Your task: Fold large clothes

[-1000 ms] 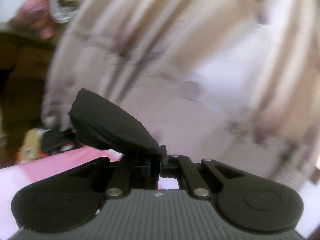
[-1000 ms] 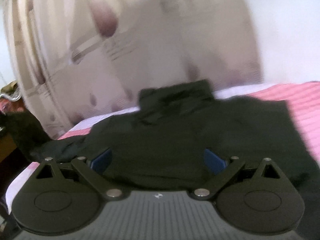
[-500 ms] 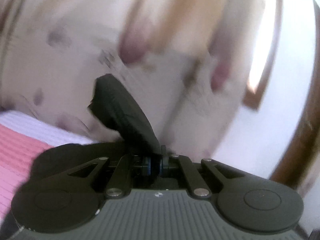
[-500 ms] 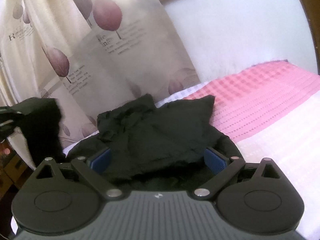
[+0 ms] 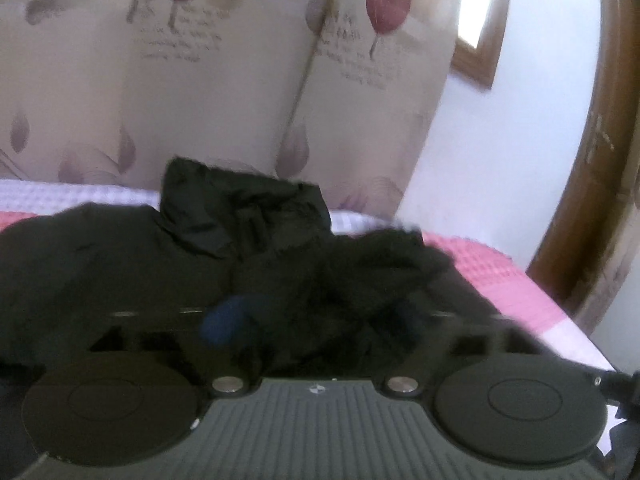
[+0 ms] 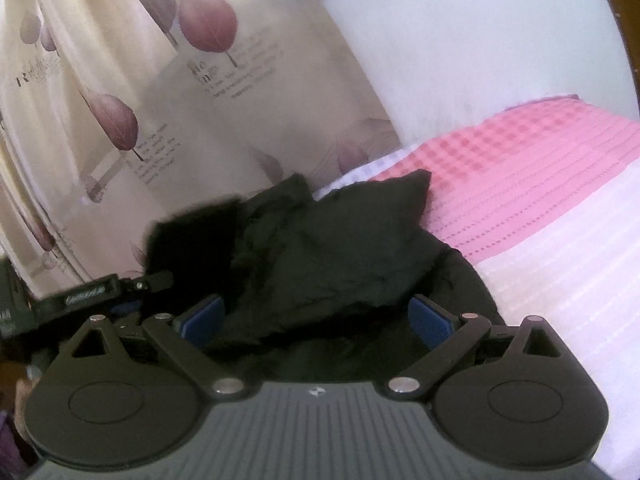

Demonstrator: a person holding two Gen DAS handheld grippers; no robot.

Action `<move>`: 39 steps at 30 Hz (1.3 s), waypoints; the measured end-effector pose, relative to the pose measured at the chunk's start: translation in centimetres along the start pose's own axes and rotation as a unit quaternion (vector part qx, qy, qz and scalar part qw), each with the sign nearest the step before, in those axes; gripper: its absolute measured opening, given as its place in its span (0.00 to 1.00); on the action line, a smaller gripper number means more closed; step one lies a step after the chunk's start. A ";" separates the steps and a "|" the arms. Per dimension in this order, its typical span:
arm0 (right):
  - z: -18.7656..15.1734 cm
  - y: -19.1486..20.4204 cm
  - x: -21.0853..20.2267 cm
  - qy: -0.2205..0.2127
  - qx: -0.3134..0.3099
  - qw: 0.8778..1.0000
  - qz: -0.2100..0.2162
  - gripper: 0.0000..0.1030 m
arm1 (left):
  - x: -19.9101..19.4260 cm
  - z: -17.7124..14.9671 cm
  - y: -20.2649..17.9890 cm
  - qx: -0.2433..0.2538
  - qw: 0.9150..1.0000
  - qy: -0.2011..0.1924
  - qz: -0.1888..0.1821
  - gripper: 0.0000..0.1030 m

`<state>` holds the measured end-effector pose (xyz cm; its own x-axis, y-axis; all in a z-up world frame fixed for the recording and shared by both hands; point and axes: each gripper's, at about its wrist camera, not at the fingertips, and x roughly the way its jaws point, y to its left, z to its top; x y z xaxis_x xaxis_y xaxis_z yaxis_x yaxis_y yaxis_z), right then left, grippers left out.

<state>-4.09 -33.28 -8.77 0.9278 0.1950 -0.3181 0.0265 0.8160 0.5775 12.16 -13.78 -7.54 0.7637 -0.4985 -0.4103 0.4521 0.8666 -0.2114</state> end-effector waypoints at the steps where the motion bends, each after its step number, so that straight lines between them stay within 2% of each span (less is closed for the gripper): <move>1: 0.2 0.4 0.3 0.000 0.002 1.000 0.003 0.97 | -0.8 -0.3 0.2 0.000 1.000 -0.018 0.001 1.00; 4: 1.0 1.7 0.8 0.000 0.002 1.000 0.018 0.97 | -2.5 -0.3 0.9 0.001 0.999 -0.040 0.016 1.00; 7: 2.1 2.9 2.2 0.011 0.005 0.999 0.041 0.98 | -3.3 -0.6 3.7 -0.017 0.999 -0.028 0.033 1.00; 10: 3.1 4.0 4.7 0.035 0.006 0.998 0.057 0.99 | -3.7 -1.1 7.4 -0.046 0.997 -0.019 0.066 0.97; 13: 3.4 4.8 8.1 0.055 -0.017 0.998 0.033 0.99 | -4.2 -1.6 11.2 -0.090 0.992 -0.018 0.090 0.95; 15: 3.3 5.4 11.0 0.086 -0.039 0.995 0.024 0.99 | -4.4 -1.7 13.3 -0.109 0.988 -0.021 0.109 0.94; 16: 3.2 5.9 12.4 0.102 -0.054 0.993 0.024 0.90 | -4.4 -1.8 14.5 -0.120 0.986 -0.020 0.115 0.93; 17: 3.1 6.3 13.5 0.108 -0.071 0.991 0.023 0.62 | -4.5 -1.9 15.5 -0.130 0.984 -0.020 0.121 0.91; 19: 2.6 7.8 16.1 0.130 -0.112 0.985 0.007 0.34 | -4.7 -2.1 17.0 -0.143 0.979 -0.023 0.146 0.91; 22: 1.9 10.0 18.7 0.135 -0.144 0.980 0.010 0.30 | -5.5 -2.6 19.6 -0.187 0.964 -0.031 0.184 0.90; 25: 1.1 11.8 20.1 0.134 -0.189 0.973 0.012 0.30 | -6.4 -3.1 21.3 -0.231 0.956 -0.038 0.179 0.89; 28: 1.2 11.7 20.0 0.126 -0.217 0.968 -0.015 0.30 | -7.1 -2.4 20.2 -0.195 0.962 -0.050 0.185 0.86; 30: 1.8 11.1 19.7 0.128 -0.214 0.968 -0.014 0.30 | -7.9 -1.8 18.7 -0.166 0.967 -0.073 0.181 0.87; 31: 2.1 10.8 19.6 0.128 -0.210 0.969 -0.010 0.34 | -8.3 -1.5 18.0 -0.156 0.969 -0.085 0.175 0.88; 32: 2.4 10.6 19.5 0.131 -0.206 0.970 -0.006 0.47 | -8.7 -1.2 17.4 -0.150 0.969 -0.096 0.170 0.88; 33: 2.7 10.3 19.4 0.136 -0.200 0.970 -0.003 0.56 | -9.0 -0.7 17.0 -0.147 0.969 -0.107 0.167 0.88; 34: 3.0 10.1 19.2 0.137 -0.192 0.972 0.001 0.72 | -9.2 -0.3 16.7 -0.147 0.969 -0.118 0.160 0.89; 35: 3.4 10.1 18.9 0.132 -0.186 0.974 0.004 0.77 | -9.0 0.1 16.5 -0.147 0.970 -0.122 0.152 0.90; 39: 5.7 11.0 16.7 0.076 -0.178 0.981 0.009 0.77 | -7.4 1.4 16.8 -0.161 0.971 -0.119 0.130 0.86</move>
<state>13.81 -24.19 -3.45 0.8596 0.2677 -0.4353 -0.1459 0.9449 0.2930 14.76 4.41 -6.82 0.9351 -0.2199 -0.2779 0.0913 0.9072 -0.4107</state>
